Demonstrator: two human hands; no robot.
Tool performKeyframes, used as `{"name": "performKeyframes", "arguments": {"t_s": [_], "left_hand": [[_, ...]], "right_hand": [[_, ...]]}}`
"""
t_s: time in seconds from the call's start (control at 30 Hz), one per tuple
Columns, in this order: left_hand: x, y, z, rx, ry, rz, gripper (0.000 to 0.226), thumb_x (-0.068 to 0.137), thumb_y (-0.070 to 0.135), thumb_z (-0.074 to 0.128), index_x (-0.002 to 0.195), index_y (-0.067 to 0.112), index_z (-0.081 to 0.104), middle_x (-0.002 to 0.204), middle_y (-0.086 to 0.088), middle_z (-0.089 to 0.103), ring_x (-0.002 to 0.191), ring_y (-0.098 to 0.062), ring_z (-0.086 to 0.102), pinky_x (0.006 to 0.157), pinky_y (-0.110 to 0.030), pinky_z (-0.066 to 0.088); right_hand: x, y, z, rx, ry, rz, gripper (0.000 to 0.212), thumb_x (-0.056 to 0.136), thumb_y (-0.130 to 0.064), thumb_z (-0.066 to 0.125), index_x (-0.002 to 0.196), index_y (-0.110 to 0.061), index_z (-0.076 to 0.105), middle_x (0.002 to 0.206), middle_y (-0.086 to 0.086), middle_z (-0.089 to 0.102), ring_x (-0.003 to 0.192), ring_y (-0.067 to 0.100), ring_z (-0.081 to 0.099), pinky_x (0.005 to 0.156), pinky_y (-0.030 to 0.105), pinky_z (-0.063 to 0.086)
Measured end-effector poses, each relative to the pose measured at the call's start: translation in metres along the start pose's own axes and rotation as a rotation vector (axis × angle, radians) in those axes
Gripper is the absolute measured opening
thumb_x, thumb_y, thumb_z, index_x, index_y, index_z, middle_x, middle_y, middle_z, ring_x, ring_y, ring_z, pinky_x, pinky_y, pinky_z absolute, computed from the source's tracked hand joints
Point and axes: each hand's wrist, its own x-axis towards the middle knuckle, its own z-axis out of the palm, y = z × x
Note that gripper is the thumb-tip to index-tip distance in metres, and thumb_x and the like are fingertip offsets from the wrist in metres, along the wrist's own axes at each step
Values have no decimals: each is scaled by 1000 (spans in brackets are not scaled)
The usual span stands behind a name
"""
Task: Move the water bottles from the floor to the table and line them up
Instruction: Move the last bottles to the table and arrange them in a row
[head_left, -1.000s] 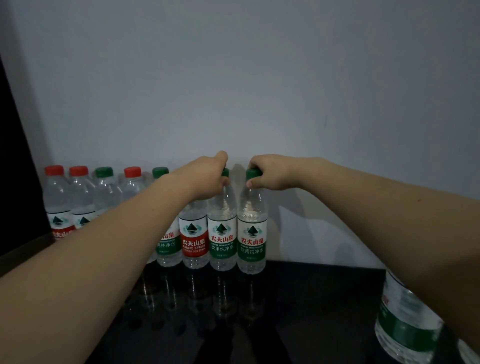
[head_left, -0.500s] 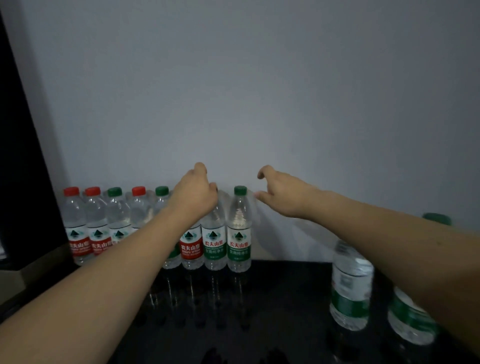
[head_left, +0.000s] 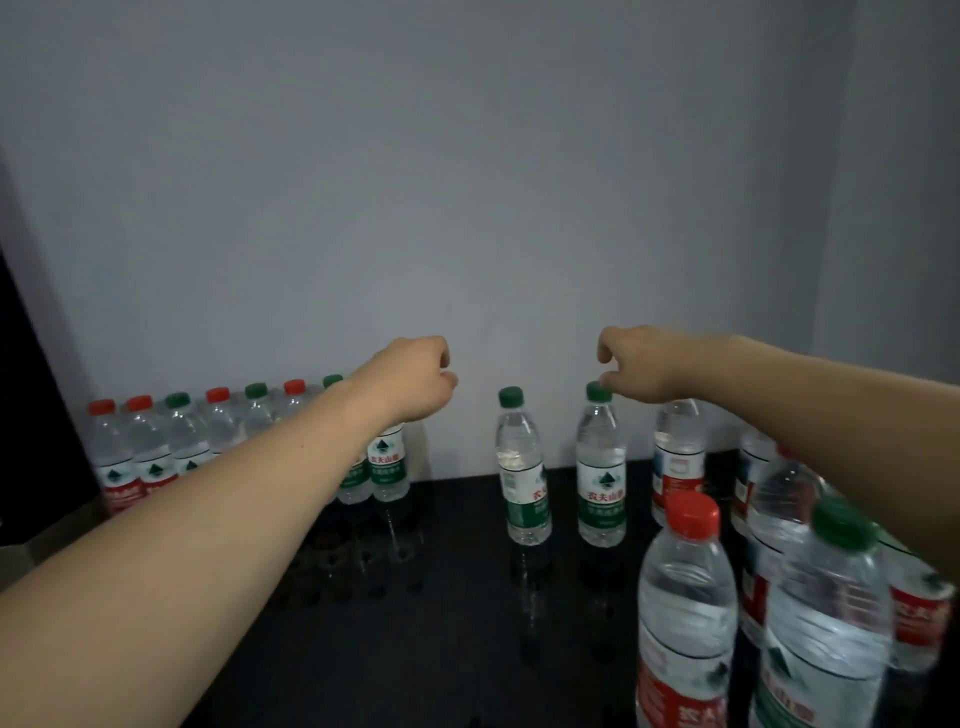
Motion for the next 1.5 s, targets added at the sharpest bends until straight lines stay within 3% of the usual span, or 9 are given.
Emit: {"name": "performKeyframes", "arguments": {"t_s": [0.23,0.3,0.43,0.53,0.63,0.93,1.17,1.33,1.5], "left_hand": [[23,48,49,55,-113,-3,42,96,37,54,128,10,56,125,-12,61,106,-28,59,80,-33,47],[38,53,64,56,-131,-5,37,95,38,55,119,10,56,116,-11,62,93,-25,58,68,-30,45],[65,59,92,68,-88,-20,34,93,48,57,92,15,47,79,0,51,75,-22,51,54,-30,33],[77,57,108,22,-51,-21,34,94,46,58,86,16,45,71,3,44,65,-17,47,51,-29,31],[83,51,110,-17,-82,-19,33,94,40,58,75,19,42,73,3,47,65,-15,47,50,-28,29],[67,21,79,-51,-132,-4,22,93,36,60,101,18,51,101,-4,55,90,-24,54,69,-30,40],[68,-21,42,-73,-108,14,31,96,32,58,121,15,55,114,-8,60,95,-24,55,78,-32,44],[91,-52,57,-77,-91,18,32,95,29,59,123,16,55,118,-8,60,96,-24,55,77,-33,44],[120,-82,83,-25,-77,15,26,95,30,59,118,17,56,115,-7,61,94,-23,54,71,-33,40]], "right_hand": [[16,13,28,-1,-105,15,51,97,-35,50,142,-16,37,139,13,49,122,32,50,98,40,43],[29,13,38,-5,-132,18,54,97,-39,50,143,-16,35,138,12,50,120,31,51,96,40,43],[50,11,46,-56,-220,48,48,96,-47,50,129,-12,48,88,3,58,73,21,63,63,32,47],[60,11,46,-97,-247,39,45,95,-48,51,117,-9,55,74,5,60,64,19,62,59,31,47],[62,13,42,-105,-288,41,46,94,-48,53,113,-7,57,76,10,64,63,21,59,59,30,48],[60,-3,23,-50,-215,22,42,95,-43,55,106,-3,57,86,15,68,60,22,60,54,29,47],[85,-47,-12,25,-83,-34,43,94,-39,57,100,3,59,67,16,63,52,26,57,57,29,48],[120,-90,8,13,-129,-53,44,97,-39,53,101,4,60,76,19,69,56,25,59,52,28,47],[163,-119,45,-1,-203,-12,39,98,-39,50,91,-1,59,63,12,64,54,22,60,56,29,51]]}}
